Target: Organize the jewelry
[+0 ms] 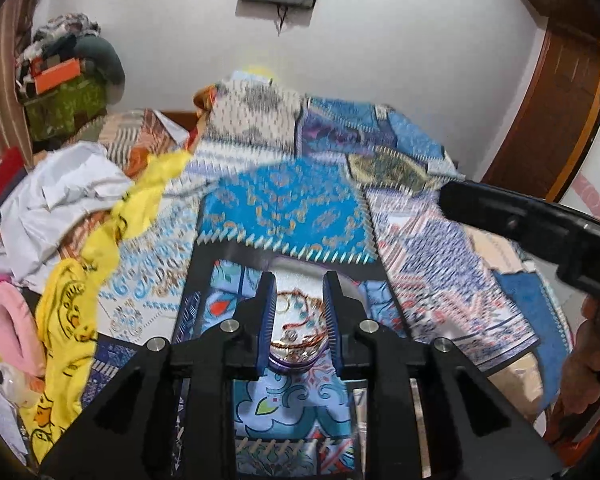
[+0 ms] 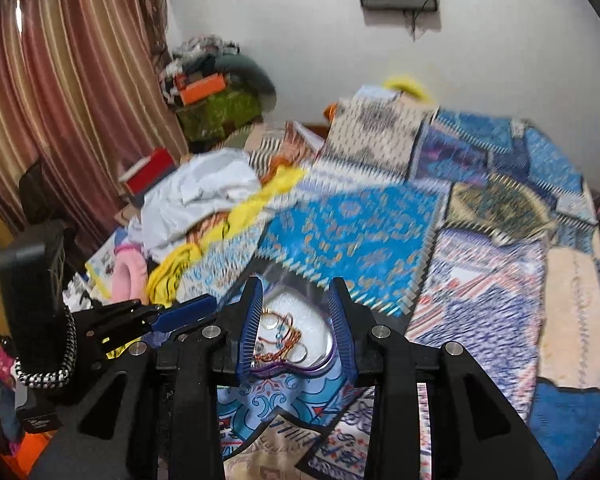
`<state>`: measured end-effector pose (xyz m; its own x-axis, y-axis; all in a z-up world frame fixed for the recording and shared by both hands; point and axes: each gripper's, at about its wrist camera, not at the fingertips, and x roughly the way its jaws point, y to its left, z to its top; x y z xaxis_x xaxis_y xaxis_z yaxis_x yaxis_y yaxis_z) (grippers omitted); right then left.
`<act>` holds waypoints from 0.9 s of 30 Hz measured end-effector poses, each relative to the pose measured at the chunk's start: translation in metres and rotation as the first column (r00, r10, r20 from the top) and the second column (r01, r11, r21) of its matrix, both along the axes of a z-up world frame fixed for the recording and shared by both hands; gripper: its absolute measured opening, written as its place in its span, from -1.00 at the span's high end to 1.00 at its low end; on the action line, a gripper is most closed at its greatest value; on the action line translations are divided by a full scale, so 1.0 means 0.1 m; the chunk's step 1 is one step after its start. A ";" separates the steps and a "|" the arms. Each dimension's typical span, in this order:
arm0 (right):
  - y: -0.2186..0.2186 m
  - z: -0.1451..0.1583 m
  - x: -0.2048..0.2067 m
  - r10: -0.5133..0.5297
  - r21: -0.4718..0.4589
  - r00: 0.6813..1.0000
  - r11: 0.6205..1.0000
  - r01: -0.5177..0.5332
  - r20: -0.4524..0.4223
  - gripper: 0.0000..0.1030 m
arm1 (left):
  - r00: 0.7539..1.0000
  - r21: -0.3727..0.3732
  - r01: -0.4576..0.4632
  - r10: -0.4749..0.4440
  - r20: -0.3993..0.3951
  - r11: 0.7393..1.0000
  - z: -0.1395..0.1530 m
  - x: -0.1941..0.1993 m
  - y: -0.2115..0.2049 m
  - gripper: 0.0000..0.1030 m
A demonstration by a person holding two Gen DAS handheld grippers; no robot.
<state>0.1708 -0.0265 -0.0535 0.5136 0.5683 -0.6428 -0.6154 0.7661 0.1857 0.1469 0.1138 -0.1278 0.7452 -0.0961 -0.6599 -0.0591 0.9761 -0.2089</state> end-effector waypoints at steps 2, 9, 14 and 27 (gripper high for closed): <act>-0.08 0.18 -0.09 -0.017 0.023 0.999 1.000 0.016 0.050 0.40 | 0.999 0.015 -0.012 0.012 0.046 1.000 0.19 -0.11 -0.01 0.56; -0.36 0.83 -0.64 -0.082 0.123 0.959 0.991 0.050 0.271 0.40 | 0.952 0.089 -0.067 0.037 0.303 0.994 1.05 -0.73 -0.17 0.56; -0.55 1.15 -1.08 -0.139 0.198 0.909 0.978 0.064 0.393 0.36 | 0.891 0.135 -0.113 0.040 0.452 0.984 1.47 -1.19 -0.34 0.15; -0.72 1.30 -1.63 -0.311 0.282 0.792 0.942 0.183 0.526 -1.00 | 0.812 0.164 -0.209 0.077 0.579 0.964 1.73 -1.84 -0.54 -0.98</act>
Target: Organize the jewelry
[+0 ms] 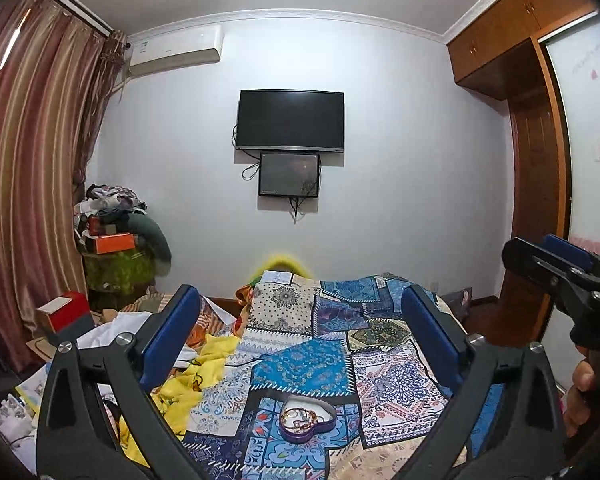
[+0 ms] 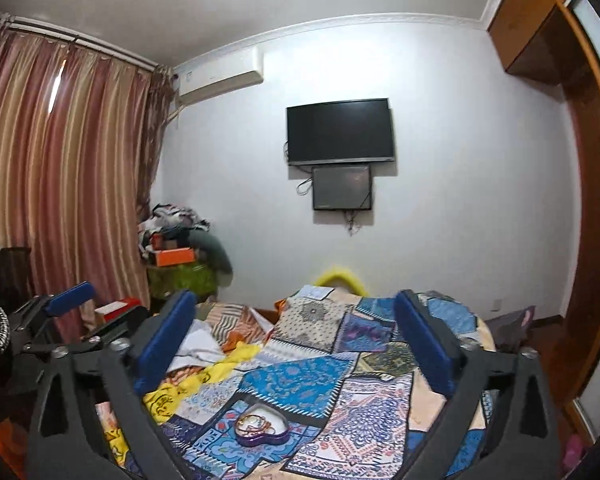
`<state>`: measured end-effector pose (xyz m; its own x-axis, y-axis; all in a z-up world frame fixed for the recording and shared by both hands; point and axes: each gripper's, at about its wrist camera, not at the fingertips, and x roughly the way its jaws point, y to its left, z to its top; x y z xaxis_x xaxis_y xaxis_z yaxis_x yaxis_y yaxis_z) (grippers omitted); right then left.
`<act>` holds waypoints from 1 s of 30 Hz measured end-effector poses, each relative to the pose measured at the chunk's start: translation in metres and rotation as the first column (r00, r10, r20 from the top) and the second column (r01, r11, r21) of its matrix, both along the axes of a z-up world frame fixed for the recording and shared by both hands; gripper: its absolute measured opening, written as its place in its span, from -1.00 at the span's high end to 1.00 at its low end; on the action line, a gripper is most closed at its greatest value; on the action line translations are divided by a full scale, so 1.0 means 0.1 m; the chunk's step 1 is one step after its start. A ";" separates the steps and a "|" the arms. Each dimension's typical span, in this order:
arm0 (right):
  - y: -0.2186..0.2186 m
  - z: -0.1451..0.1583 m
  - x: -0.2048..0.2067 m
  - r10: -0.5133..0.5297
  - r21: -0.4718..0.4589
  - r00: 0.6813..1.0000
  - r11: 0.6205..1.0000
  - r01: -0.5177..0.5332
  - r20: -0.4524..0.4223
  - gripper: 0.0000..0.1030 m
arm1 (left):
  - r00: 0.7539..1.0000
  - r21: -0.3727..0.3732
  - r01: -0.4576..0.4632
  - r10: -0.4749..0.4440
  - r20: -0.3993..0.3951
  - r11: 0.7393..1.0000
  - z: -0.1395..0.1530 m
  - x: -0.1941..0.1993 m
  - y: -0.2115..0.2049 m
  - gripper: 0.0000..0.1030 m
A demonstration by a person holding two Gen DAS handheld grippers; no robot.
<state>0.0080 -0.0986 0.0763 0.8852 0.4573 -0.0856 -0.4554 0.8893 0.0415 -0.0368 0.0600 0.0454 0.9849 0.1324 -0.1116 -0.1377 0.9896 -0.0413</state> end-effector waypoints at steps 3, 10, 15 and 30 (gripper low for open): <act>0.00 0.00 -0.01 -0.001 0.001 1.000 1.000 0.001 -0.013 -1.00 | 1.000 -0.004 -0.002 0.002 0.002 1.000 -0.01 -0.05 -0.02 -0.99; -0.07 -0.03 -0.09 0.001 0.006 1.000 1.000 -0.001 -0.017 -1.00 | 1.000 -0.005 -0.003 0.003 0.002 1.000 -0.01 -0.11 -0.03 -0.99; -0.07 -0.05 -0.09 0.005 0.000 1.000 1.000 -0.005 -0.019 -1.00 | 1.000 -0.006 -0.003 0.003 0.000 1.000 -0.02 -0.11 -0.03 -0.99; -0.12 -0.09 -0.14 0.008 0.006 0.999 1.000 -0.007 -0.041 -1.00 | 1.000 -0.017 0.000 0.000 -0.023 1.000 -0.07 -0.06 -0.01 -0.99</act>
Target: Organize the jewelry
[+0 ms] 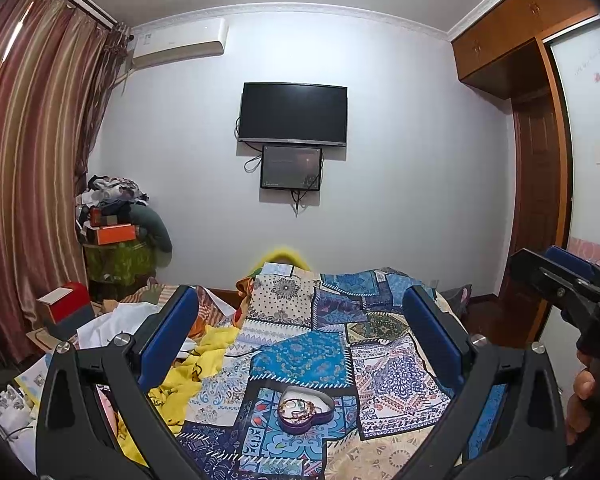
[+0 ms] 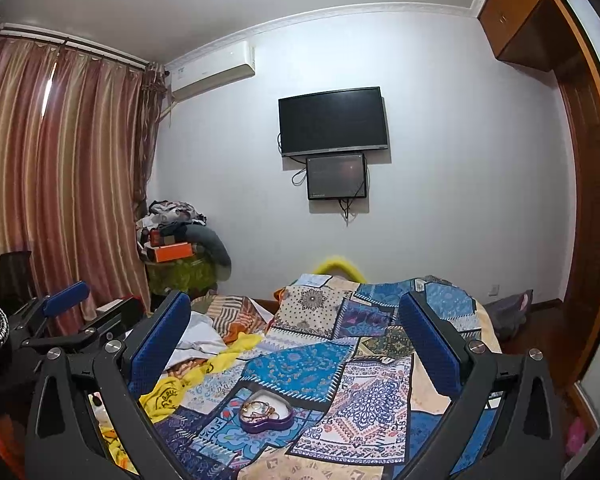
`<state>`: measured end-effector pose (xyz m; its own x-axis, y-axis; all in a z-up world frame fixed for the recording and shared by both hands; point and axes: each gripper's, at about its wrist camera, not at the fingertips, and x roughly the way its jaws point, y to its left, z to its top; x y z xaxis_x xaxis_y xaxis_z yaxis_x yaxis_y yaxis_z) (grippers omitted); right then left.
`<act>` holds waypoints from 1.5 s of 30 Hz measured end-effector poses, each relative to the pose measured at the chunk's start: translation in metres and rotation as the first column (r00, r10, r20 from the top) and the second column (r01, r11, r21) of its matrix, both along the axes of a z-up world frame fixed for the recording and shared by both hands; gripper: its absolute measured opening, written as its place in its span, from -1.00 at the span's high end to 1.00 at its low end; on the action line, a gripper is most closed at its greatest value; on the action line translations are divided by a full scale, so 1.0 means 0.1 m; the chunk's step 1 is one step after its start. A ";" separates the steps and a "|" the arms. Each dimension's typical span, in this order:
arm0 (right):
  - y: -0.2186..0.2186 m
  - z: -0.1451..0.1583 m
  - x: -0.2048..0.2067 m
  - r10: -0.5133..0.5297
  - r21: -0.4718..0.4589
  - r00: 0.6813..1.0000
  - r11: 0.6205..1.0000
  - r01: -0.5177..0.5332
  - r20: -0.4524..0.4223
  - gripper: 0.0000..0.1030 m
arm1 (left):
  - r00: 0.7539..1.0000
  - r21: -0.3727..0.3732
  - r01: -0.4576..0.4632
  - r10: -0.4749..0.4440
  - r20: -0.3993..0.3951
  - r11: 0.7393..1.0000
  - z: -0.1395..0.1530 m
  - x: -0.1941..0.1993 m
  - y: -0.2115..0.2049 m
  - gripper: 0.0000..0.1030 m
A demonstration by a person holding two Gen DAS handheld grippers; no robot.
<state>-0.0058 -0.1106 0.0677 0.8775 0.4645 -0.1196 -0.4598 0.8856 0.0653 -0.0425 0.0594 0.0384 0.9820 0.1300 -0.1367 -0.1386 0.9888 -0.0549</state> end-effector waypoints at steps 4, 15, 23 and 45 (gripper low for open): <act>0.00 0.00 0.00 -0.001 -0.001 1.000 1.000 0.001 0.000 -1.00 | 1.000 0.000 0.001 -0.001 -0.001 1.000 0.00 0.00 0.00 -0.99; -0.02 -0.01 -0.03 0.002 0.001 1.000 1.000 -0.002 -0.009 -1.00 | 1.000 -0.006 0.019 -0.019 -0.016 1.000 -0.02 0.04 0.00 -0.99; 0.00 -0.01 -0.01 0.004 0.001 1.000 1.000 -0.004 -0.021 -1.00 | 0.999 -0.013 0.033 -0.034 -0.024 0.999 -0.02 0.07 0.00 -0.99; 0.05 -0.02 0.03 0.002 -0.019 0.999 1.000 -0.003 -0.042 -1.00 | 0.998 -0.024 0.048 -0.049 -0.028 0.999 -0.06 0.11 0.03 -0.99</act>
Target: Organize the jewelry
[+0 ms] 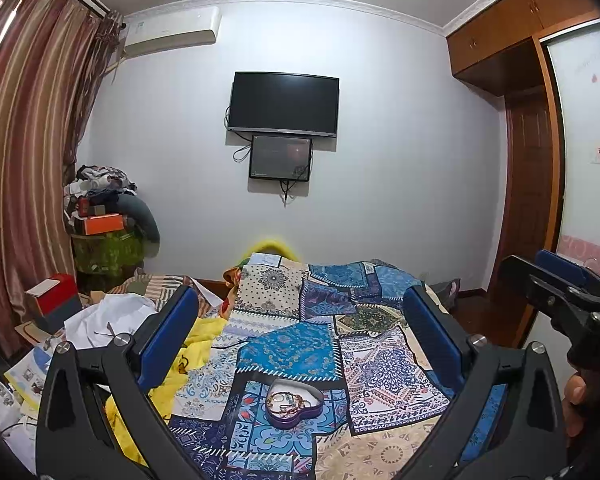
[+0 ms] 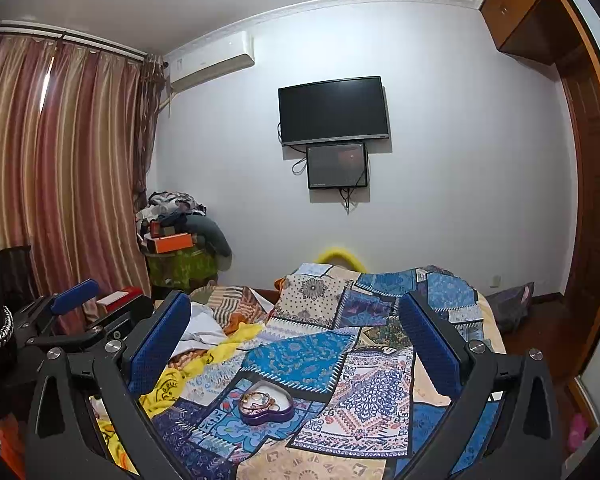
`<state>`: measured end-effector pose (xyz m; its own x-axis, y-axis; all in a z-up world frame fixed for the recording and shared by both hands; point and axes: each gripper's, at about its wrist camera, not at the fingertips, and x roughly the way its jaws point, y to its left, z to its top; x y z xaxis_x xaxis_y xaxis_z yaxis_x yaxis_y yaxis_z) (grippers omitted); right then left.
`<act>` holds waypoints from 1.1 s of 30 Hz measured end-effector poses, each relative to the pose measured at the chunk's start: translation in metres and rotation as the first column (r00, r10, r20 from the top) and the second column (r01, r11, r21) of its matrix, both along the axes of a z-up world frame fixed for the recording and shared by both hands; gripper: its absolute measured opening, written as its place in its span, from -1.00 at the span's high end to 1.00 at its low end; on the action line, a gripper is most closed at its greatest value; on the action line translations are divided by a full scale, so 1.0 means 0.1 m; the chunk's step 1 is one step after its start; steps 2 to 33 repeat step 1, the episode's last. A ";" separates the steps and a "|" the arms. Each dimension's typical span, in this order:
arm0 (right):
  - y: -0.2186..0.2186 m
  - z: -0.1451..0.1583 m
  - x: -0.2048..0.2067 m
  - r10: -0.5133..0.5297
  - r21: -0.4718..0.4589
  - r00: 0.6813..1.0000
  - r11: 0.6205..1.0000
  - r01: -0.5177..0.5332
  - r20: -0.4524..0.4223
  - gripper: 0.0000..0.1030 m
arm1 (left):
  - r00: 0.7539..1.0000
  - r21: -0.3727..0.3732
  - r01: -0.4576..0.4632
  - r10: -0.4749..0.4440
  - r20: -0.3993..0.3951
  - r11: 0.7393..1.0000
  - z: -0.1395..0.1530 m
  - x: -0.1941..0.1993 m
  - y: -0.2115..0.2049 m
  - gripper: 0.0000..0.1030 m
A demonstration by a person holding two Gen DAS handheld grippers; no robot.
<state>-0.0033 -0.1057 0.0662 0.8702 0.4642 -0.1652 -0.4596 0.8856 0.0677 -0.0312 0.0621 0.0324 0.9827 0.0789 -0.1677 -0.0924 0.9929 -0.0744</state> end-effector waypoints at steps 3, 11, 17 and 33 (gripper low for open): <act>0.01 0.00 0.01 -0.001 -0.001 1.000 1.000 0.001 -0.001 -1.00 | 1.000 0.000 -0.001 0.001 -0.001 1.000 -0.01 0.01 0.01 -0.99; 0.01 0.00 0.01 -0.001 -0.001 1.000 1.000 0.001 -0.001 -1.00 | 1.000 0.000 -0.001 0.001 -0.001 1.000 -0.01 0.01 0.01 -0.99; 0.01 0.00 0.01 -0.001 -0.001 1.000 1.000 0.001 -0.001 -1.00 | 1.000 0.000 -0.001 0.001 -0.001 1.000 -0.01 0.01 0.01 -0.99; 0.01 0.00 0.01 -0.001 -0.001 1.000 1.000 0.001 -0.001 -1.00 | 1.000 0.000 -0.001 0.001 -0.001 1.000 -0.01 0.01 0.01 -0.99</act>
